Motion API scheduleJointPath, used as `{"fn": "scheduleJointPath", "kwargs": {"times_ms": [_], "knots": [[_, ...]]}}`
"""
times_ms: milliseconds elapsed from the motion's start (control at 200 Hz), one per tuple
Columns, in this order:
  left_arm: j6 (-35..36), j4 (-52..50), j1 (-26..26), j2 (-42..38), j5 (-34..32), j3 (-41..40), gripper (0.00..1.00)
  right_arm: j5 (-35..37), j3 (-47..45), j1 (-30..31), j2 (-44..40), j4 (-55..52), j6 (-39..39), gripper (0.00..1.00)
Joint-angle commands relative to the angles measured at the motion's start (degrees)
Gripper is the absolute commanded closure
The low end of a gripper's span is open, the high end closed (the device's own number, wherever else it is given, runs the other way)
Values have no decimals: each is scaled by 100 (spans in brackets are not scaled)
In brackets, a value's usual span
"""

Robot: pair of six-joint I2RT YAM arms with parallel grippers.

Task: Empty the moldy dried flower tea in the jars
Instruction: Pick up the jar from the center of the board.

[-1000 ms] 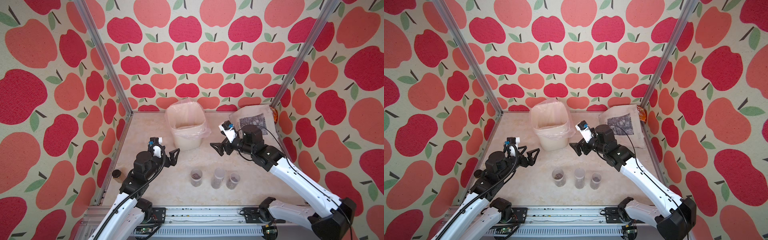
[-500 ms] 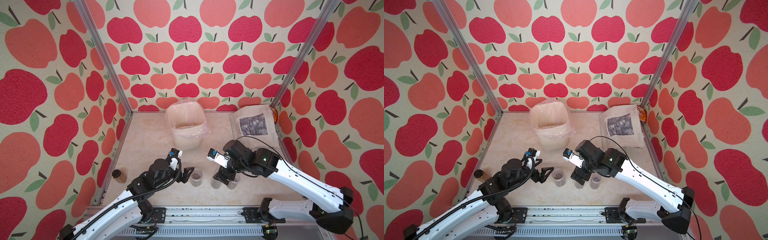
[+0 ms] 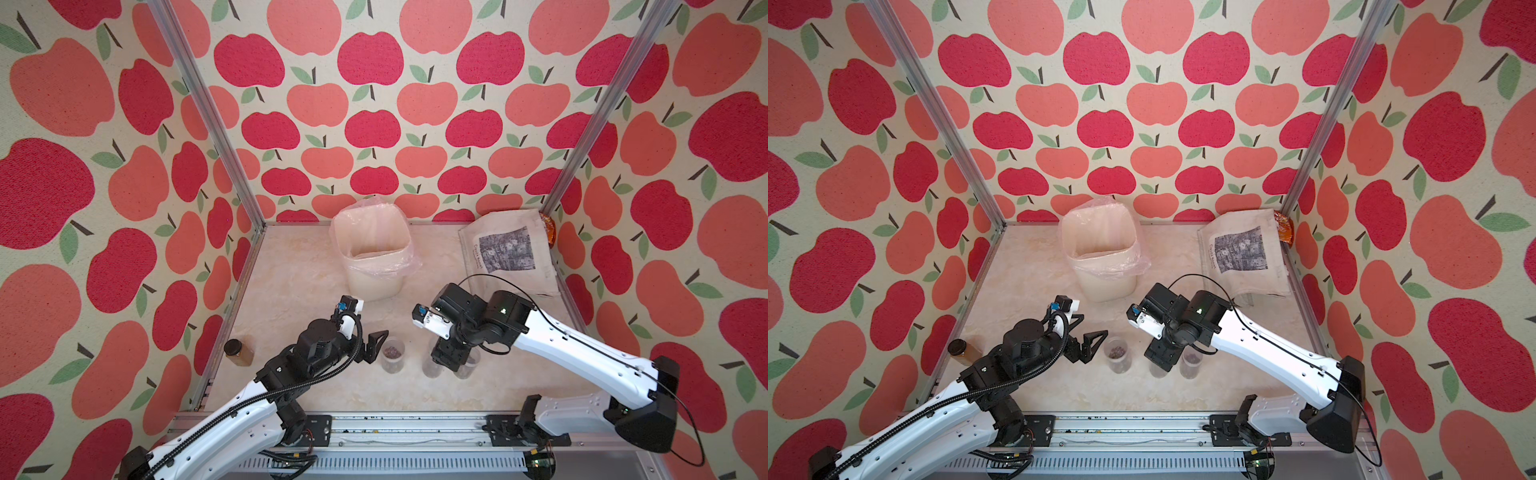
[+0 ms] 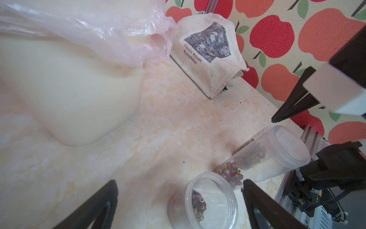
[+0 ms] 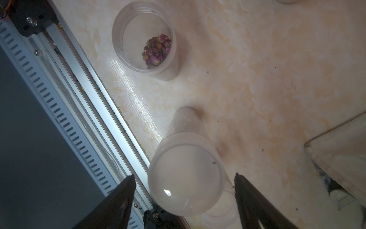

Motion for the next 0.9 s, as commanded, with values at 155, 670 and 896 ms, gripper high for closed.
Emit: {"fn": "scheduleJointPath", "kwargs": {"times_ms": [155,670,896], "knots": [[65,322,3,-78,-303,-132,1,-27,19,27,176,174,44,28],[352,815,10,-81,-188,-106,1,150,532,-273,6,-42,163,59],[1245,1240,10,294,380,194,0,10,1395,-1048,-108,-220,126,65]]}}
